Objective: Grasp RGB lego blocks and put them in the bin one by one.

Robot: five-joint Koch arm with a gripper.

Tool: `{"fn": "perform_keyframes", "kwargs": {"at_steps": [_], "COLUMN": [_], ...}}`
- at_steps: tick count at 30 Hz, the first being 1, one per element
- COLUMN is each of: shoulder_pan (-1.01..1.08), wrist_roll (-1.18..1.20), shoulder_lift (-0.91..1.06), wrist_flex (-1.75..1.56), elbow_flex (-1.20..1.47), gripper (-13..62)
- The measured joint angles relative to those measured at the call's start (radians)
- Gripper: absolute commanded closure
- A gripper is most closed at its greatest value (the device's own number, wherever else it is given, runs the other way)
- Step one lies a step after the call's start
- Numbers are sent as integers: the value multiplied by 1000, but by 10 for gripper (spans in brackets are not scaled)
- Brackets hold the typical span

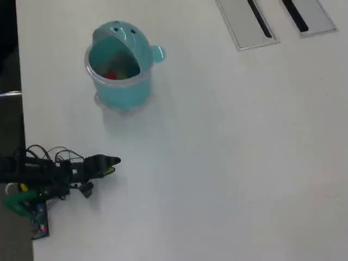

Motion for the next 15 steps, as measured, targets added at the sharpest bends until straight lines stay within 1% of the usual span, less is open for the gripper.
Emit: {"fn": "perform_keyframes", "kwargs": {"at_steps": [15], "shoulder_pan": [-3], "wrist_roll": [2], "shoulder_lift": [0], "wrist_flex": [0], "elbow_flex": [6], "gripper": [148]}}
